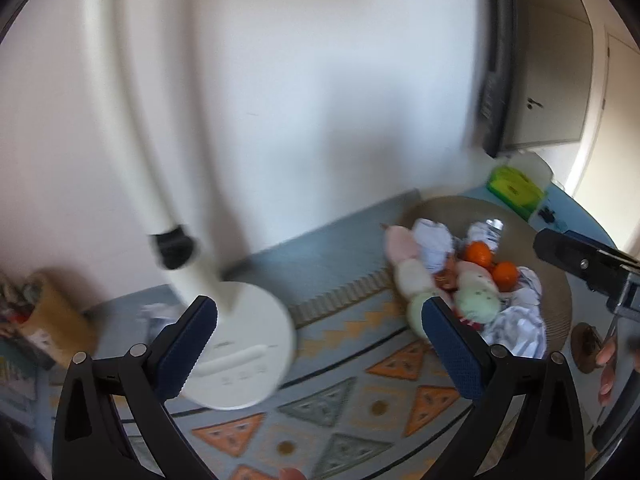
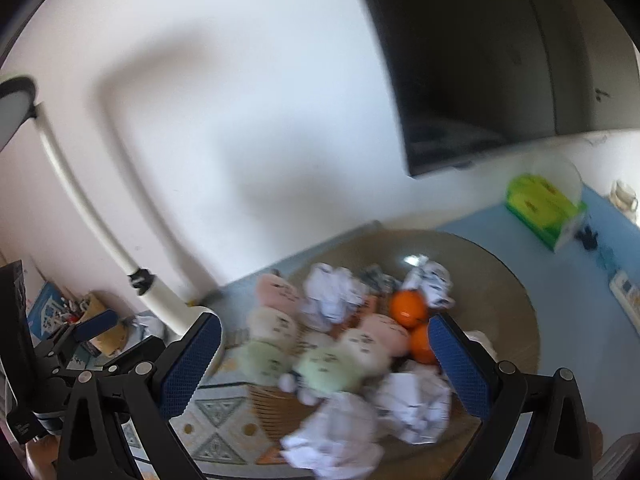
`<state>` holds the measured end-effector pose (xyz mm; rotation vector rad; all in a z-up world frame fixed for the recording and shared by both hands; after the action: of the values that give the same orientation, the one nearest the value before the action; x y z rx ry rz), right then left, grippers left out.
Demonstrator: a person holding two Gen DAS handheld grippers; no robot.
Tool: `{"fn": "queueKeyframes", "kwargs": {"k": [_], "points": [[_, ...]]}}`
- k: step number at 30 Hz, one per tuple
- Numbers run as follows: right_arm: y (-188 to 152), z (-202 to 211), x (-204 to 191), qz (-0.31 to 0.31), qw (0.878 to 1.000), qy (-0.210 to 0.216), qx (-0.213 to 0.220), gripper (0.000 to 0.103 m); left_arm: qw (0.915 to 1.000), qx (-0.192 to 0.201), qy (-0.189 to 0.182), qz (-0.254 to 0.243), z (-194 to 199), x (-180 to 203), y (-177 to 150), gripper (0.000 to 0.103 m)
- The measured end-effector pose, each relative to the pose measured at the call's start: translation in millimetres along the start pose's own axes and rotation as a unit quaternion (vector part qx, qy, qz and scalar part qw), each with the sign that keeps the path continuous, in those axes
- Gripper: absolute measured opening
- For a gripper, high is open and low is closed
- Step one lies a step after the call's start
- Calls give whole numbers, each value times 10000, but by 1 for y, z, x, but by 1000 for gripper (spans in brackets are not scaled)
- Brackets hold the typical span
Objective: Organize objects
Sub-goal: 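Carry the plush and paper ball over the woven bowl and release both, then move both tools to the last paper balls by the lamp base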
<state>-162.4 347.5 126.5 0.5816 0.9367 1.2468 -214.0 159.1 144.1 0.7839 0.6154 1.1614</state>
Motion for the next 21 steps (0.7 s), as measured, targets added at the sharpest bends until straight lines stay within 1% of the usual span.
{"fn": "queueKeyframes", "kwargs": {"k": [3,6,11,13,17,19,21], "points": [[5,1,-35,215,9997,108,73,103,9997,97,211,85,14,-31,-2,102],[5,-4,-70,381,9989,270,70,103,9987,75,474,197,24,-70,-14,102],[-12,-24,-129,746,9957,540,-89,103,9949,-137,863,503,26,-135,-52,102],[-26,-40,-158,934,9930,663,-283,103,9936,-271,916,604,20,-151,-71,102],[-51,-66,-196,1273,9871,818,-518,103,9912,-548,912,794,0,-174,-104,102],[-65,-82,-217,1468,9832,878,-641,103,9904,-607,870,882,-11,-180,-115,102],[-76,-99,-231,1521,9809,935,-778,103,9899,-650,834,947,-20,-187,-121,102]]}}
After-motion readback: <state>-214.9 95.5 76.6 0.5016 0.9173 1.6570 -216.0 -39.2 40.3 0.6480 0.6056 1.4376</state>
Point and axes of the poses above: each gripper's, at about its wrist camera, not at the fingertips, and z roughly against the way its jaws point, x to its right, y to its top, the point moved 7 cm from there along -z, roughly the way its jaws point, and after that the axes turned 5 degrees about x, right-handed, at the moved point
